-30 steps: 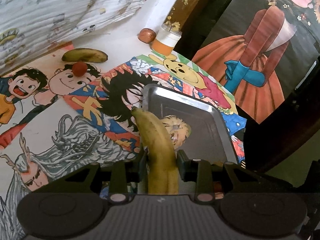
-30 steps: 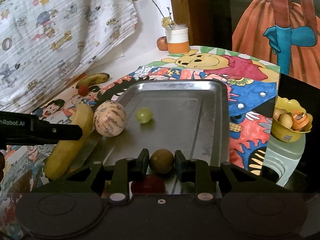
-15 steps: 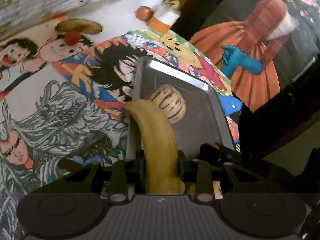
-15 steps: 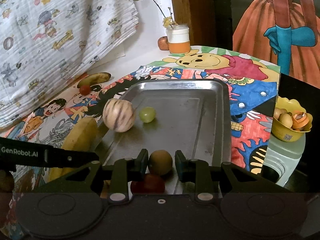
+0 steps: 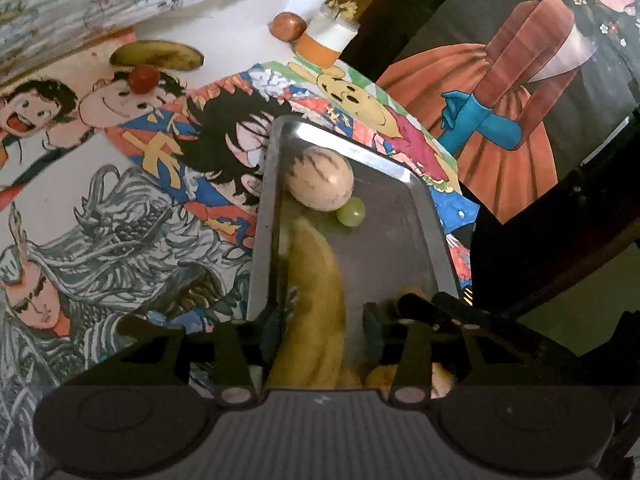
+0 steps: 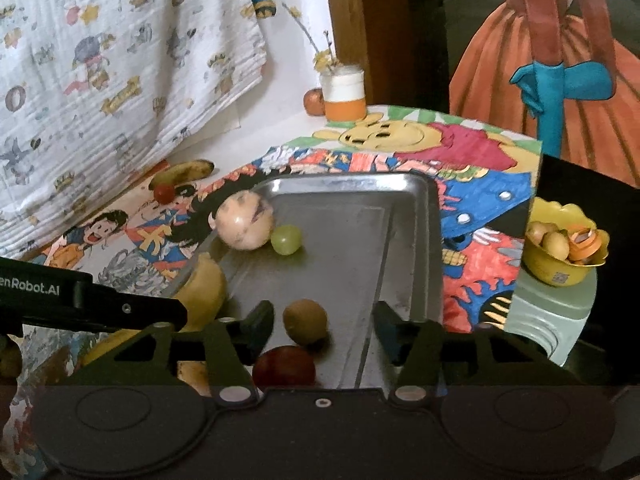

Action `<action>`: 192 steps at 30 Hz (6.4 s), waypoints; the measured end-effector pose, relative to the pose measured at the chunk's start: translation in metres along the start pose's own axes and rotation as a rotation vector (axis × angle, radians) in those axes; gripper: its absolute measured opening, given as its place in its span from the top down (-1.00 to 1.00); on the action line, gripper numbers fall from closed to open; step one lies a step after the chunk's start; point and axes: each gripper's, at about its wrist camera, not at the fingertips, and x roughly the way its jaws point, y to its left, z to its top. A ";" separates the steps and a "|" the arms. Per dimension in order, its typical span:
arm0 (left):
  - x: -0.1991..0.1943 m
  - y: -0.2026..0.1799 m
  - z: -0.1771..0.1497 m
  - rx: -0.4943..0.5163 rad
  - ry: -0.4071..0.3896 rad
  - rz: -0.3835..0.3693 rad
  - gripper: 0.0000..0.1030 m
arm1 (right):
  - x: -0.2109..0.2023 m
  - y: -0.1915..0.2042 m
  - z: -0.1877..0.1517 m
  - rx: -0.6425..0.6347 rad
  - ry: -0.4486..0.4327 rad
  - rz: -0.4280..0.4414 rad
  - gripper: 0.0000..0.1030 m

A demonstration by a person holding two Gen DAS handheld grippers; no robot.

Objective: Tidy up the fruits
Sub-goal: 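Lower the banana into the tray with the left tool while the right tool releases the brown fruit there, then move both open tools away from the tray toward the loose banana and tomato, then lower the right tool onto the yellow banana and close it around the banana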

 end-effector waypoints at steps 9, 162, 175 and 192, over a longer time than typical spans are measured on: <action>-0.033 -0.010 -0.003 0.043 -0.091 0.004 -0.50 | -0.036 0.009 -0.002 0.020 -0.080 -0.034 -0.66; -0.019 0.121 0.121 0.050 -0.258 0.331 -0.99 | 0.216 0.177 0.232 -0.549 0.219 0.349 -0.95; 0.014 0.132 0.131 0.010 -0.260 0.240 -0.96 | 0.280 0.184 0.221 -0.484 0.325 0.465 -0.75; 0.026 0.133 0.131 0.001 -0.303 0.215 -0.68 | 0.302 0.184 0.211 -0.567 0.369 0.521 -0.59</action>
